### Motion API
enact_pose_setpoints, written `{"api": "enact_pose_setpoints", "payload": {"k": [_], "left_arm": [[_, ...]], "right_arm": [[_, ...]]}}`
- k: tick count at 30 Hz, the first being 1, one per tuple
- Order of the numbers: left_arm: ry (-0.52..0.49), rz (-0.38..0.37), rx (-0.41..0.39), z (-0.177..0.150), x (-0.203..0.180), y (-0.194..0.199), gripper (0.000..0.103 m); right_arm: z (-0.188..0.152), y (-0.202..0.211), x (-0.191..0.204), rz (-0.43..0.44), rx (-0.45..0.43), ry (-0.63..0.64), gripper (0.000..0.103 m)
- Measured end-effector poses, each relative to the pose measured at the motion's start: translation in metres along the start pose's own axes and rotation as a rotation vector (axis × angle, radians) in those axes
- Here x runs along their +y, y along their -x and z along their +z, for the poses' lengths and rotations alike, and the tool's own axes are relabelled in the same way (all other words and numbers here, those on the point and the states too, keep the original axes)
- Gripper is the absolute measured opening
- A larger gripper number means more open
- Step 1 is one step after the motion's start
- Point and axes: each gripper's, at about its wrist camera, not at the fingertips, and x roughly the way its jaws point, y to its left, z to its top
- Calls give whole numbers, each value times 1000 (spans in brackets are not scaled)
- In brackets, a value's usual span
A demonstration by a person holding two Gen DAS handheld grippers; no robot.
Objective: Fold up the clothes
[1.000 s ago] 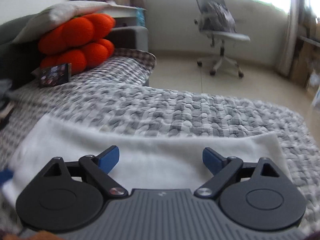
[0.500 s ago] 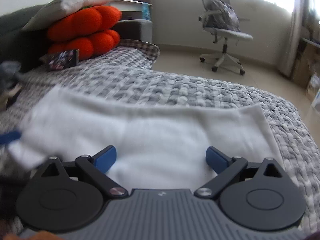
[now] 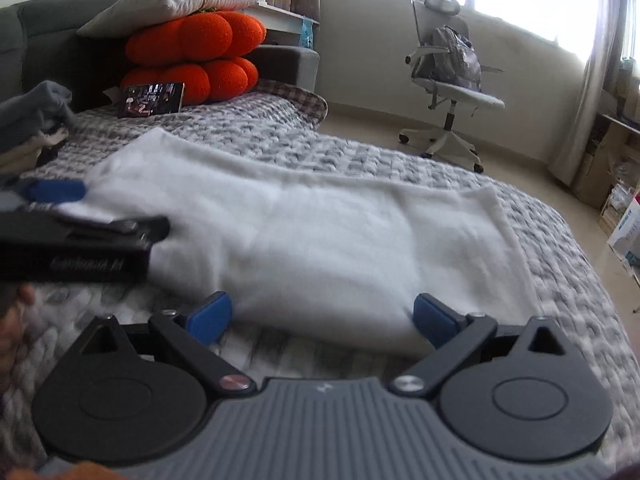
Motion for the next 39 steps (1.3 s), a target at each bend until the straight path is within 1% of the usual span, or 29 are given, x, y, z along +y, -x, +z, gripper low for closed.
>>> {"api": "enact_pose_setpoints", "payload": {"k": [3, 7, 9, 16, 21, 25, 30, 36, 39], "left_arm": [[0, -1, 0, 0, 0, 1, 99], [0, -2, 0, 0, 0, 1, 99], [0, -2, 0, 0, 0, 1, 99], [-5, 0, 2, 0, -1, 1, 99], [-2, -5, 2, 0, 0, 1, 100], [0, -6, 1, 0, 0, 1, 100], [2, -10, 1, 0, 0, 2, 100], [3, -13, 0, 0, 0, 2, 100], [3, -12, 0, 0, 0, 2, 100]], "right_arm": [[-5, 15, -16, 75, -8, -123, 100], [-12, 30, -46, 97, 0, -318, 102], [-18, 31, -61, 103, 24, -402, 102], [-26, 29, -82, 118, -29, -542, 103], [-23, 16, -79, 62, -95, -553, 103], [-22, 11, -85, 33, -131, -617, 103], [-23, 4, -91, 31, -185, -651, 103], [-24, 4, -97, 35, -211, -666, 103], [-28, 7, -99, 54, -227, -681, 103]]}}
